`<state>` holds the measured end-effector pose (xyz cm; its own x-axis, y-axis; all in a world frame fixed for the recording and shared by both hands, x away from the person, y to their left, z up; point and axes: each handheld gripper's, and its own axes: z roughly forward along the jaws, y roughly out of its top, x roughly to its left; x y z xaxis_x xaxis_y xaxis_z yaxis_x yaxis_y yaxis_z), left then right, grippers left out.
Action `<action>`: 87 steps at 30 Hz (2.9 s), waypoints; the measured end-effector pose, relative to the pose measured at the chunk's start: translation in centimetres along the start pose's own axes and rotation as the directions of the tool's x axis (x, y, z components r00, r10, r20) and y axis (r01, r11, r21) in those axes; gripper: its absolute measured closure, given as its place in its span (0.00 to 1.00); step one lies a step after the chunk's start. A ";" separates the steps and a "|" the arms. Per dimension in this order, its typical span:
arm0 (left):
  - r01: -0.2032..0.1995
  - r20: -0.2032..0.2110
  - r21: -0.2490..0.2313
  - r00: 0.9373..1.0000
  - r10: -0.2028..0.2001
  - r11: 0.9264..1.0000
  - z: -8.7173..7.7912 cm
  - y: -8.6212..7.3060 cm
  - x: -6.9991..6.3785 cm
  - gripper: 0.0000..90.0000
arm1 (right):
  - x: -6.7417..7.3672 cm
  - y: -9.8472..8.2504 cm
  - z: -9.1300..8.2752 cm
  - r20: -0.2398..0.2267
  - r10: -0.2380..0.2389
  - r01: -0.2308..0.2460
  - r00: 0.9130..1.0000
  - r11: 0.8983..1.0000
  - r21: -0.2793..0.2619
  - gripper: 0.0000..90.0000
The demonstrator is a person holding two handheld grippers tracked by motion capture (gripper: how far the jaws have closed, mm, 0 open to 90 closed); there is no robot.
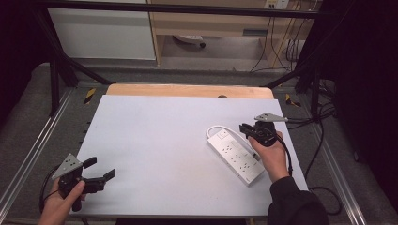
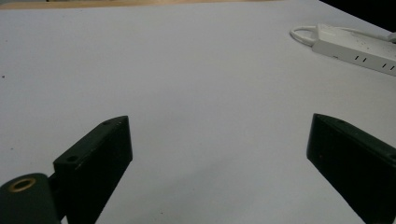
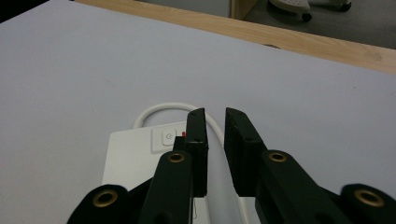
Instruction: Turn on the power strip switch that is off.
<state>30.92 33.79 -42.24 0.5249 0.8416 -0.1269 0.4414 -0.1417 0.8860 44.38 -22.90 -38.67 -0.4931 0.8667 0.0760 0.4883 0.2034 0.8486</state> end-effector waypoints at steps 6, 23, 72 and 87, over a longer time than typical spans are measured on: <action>0.001 -0.001 -0.001 1.000 -0.001 1.000 0.0 0.0 0.0 0.08 | 0.2 -0.2 0.4 -0.010 0.008 -0.008 1.000 1.000 0.003 0.95; -0.004 0.000 -0.002 1.000 0.004 1.000 0.0 0.0 0.0 0.08 | 1.1 -0.9 1.5 -0.022 0.004 -0.003 1.000 1.000 0.029 1.00; -0.006 0.001 -0.001 1.000 0.006 1.000 0.0 0.0 0.0 0.08 | 1.7 -2.9 3.7 -0.018 0.034 -0.031 0.999 0.987 0.160 1.00; -0.005 0.003 0.003 1.000 0.005 1.000 0.0 0.0 -0.1 0.08 | 1.7 -3.2 3.7 -0.023 0.051 -0.047 0.998 0.988 0.145 1.00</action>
<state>30.89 33.73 -42.27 0.5292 0.8394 -0.1239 0.4409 -0.1472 0.8854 44.68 -20.41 -43.21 -0.4841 0.8651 0.1316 0.6103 0.2260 0.7592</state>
